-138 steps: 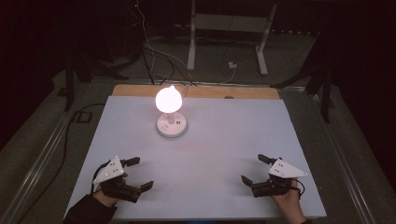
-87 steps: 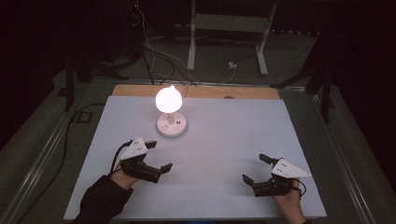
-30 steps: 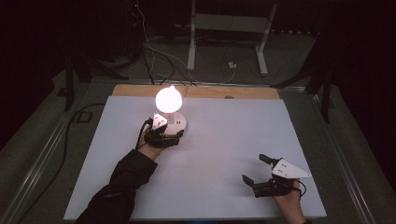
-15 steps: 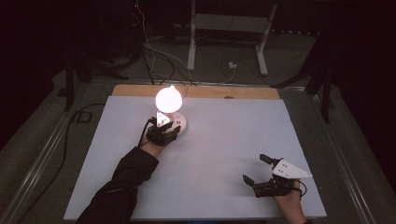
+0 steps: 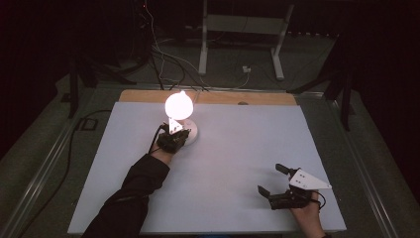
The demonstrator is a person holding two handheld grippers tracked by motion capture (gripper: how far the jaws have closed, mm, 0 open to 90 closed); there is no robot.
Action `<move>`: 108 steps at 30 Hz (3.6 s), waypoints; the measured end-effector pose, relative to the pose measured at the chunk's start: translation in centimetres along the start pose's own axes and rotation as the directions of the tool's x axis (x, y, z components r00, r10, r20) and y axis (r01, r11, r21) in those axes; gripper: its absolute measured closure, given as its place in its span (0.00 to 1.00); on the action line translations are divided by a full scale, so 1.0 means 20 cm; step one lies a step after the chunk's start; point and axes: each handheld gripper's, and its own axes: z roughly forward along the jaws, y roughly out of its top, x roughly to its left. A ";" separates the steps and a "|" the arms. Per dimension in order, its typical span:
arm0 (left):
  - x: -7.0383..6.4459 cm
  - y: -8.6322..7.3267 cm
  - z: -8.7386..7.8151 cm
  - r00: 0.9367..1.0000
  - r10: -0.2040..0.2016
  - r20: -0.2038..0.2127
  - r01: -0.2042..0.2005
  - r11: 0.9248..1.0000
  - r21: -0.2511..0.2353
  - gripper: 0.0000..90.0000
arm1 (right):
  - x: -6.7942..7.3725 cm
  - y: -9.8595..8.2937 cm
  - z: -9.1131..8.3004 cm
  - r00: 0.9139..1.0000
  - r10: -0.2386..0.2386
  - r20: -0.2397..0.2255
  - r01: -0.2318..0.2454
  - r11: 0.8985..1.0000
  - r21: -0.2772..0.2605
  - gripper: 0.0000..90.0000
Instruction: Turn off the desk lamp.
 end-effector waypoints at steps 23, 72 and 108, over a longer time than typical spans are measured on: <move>0.00 -0.01 0.04 1.000 0.028 0.004 -0.028 1.000 0.010 1.00 | 0.00 0.00 0.00 1.000 0.001 0.001 -0.001 1.000 0.001 0.00; -0.01 -0.03 0.04 1.000 0.016 -0.002 -0.016 1.000 -0.012 1.00 | -0.01 0.00 0.00 1.000 0.005 -0.005 -0.005 1.000 0.002 0.00; 0.02 0.02 -0.01 1.000 -0.024 0.011 0.025 0.998 -0.058 1.00 | 0.00 0.00 0.00 1.000 0.005 -0.005 -0.005 1.000 0.002 0.00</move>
